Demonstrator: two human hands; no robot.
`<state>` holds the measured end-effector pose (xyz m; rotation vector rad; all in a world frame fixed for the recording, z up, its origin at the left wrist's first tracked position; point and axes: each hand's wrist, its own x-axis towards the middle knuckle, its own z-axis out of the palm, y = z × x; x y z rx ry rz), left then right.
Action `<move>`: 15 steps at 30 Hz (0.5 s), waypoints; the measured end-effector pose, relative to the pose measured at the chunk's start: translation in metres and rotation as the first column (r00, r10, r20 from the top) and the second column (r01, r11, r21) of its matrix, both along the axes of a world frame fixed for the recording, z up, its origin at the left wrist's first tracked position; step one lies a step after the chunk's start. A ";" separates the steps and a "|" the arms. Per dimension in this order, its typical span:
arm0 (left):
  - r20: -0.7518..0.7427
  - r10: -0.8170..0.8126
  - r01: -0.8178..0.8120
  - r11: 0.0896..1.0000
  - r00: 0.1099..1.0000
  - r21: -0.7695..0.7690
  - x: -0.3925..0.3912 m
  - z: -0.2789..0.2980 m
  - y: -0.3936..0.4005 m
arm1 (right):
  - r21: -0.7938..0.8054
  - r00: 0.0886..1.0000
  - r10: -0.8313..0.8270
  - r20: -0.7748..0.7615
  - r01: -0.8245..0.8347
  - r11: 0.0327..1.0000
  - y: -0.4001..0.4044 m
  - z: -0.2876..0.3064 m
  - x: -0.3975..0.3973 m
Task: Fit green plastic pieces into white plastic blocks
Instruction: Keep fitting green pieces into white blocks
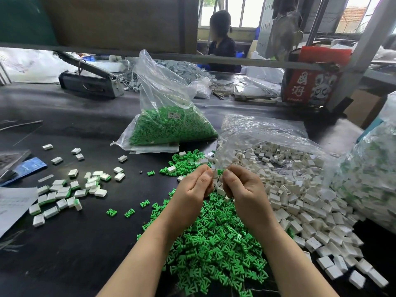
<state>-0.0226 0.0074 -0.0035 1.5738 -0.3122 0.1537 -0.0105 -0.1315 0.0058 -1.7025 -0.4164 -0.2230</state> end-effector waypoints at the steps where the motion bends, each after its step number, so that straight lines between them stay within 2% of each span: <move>1: -0.005 -0.004 0.004 1.000 1.000 -0.008 0.000 0.000 0.000 | -0.006 1.000 0.001 0.002 -0.001 1.000 0.000 0.000 0.000; 15: -0.080 -0.055 0.050 0.997 0.995 -0.064 -0.001 0.000 0.001 | -0.045 0.987 0.140 -0.074 -0.143 0.989 -0.005 0.005 0.001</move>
